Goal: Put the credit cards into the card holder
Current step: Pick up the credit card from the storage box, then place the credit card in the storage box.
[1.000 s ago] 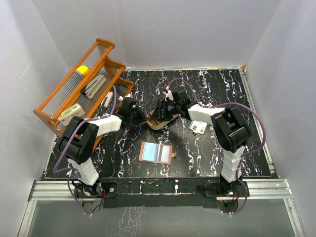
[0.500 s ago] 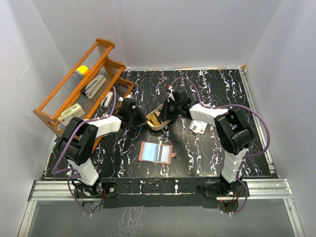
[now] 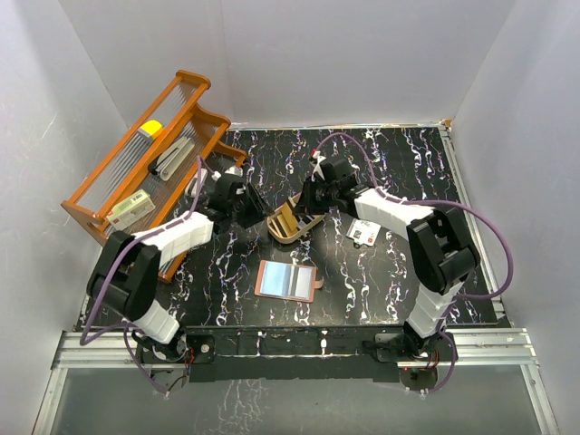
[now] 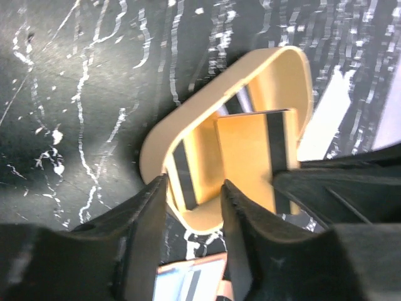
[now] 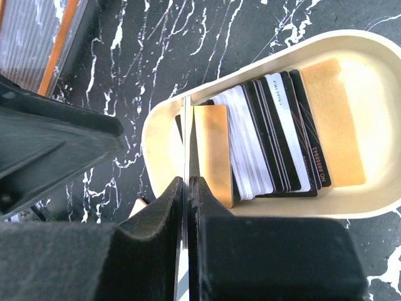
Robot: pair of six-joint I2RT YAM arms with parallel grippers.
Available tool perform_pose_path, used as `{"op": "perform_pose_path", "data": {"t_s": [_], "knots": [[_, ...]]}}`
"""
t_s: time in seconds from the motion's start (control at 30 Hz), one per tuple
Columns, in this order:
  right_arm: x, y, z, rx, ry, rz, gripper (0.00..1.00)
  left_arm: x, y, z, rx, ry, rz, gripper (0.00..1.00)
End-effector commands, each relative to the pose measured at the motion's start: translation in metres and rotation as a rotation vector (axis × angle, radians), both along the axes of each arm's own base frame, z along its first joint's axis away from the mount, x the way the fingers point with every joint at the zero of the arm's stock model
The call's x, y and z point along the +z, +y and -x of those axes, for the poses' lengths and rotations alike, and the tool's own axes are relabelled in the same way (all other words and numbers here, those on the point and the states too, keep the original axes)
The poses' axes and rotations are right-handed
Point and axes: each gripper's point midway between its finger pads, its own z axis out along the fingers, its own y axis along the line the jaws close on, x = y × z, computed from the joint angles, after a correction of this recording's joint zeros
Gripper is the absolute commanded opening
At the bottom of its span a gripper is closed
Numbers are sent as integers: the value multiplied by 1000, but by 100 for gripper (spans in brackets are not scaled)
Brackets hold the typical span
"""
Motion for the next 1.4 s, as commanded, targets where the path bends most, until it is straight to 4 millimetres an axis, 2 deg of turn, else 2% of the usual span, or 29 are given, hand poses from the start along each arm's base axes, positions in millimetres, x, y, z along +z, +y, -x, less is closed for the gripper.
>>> {"op": "perform_pose_path", "data": {"t_s": [0.0,0.07,0.2,0.33,0.5,0.6,0.7,1.0,1.13,1.2,1.27,1.37], "knots": [[64,0,-10,2,-150,-72,0,73,-8,-3,-29,-125,81,45],[72,-2,-6,4,-155,-92,0,87,-10,2,-42,-141,110,49],[97,-6,7,19,-155,-222,0,100,-20,18,-104,-132,195,55],[118,-4,23,34,-148,-339,0,109,-33,31,-170,-121,314,57],[135,1,43,78,-129,-458,1,129,-49,35,-252,-161,427,59],[139,3,49,97,-114,-509,1,122,-53,35,-272,-144,434,58],[137,4,50,102,-103,-535,2,106,-50,34,-255,-107,398,52],[119,1,48,112,-46,-570,11,76,-45,31,-253,-78,319,25],[113,-4,48,115,-32,-569,19,66,-45,32,-265,-64,303,22],[110,-6,47,113,-26,-569,20,61,-45,32,-271,-52,305,22],[107,-8,47,111,-19,-565,17,59,-46,32,-272,-46,308,22],[96,-9,46,105,0,-554,7,57,-47,33,-278,-41,324,26]]}}
